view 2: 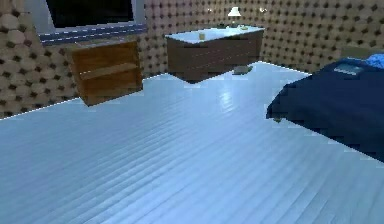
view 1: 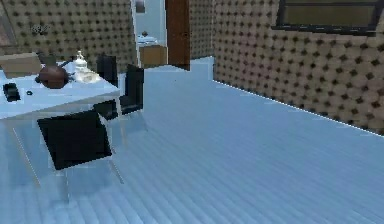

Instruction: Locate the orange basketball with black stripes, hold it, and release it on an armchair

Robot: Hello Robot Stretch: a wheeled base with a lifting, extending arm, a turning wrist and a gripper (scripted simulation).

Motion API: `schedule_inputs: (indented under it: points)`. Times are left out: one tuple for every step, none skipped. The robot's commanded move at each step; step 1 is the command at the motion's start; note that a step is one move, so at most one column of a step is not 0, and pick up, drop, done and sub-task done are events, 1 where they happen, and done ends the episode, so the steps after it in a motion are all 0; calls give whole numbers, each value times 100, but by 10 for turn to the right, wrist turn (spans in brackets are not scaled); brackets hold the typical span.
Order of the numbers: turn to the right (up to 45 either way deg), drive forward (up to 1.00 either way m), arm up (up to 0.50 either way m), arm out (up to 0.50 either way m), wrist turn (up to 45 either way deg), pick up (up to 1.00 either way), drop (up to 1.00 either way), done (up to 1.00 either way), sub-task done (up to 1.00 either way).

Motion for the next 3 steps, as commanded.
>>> schedule_inputs:
  points:
    - [0,100,0,0,0,0,0,0,0]
    - [0,100,0,0,0,0,0,0,0]
    - [0,45,0,0,0,0,0,0,0]
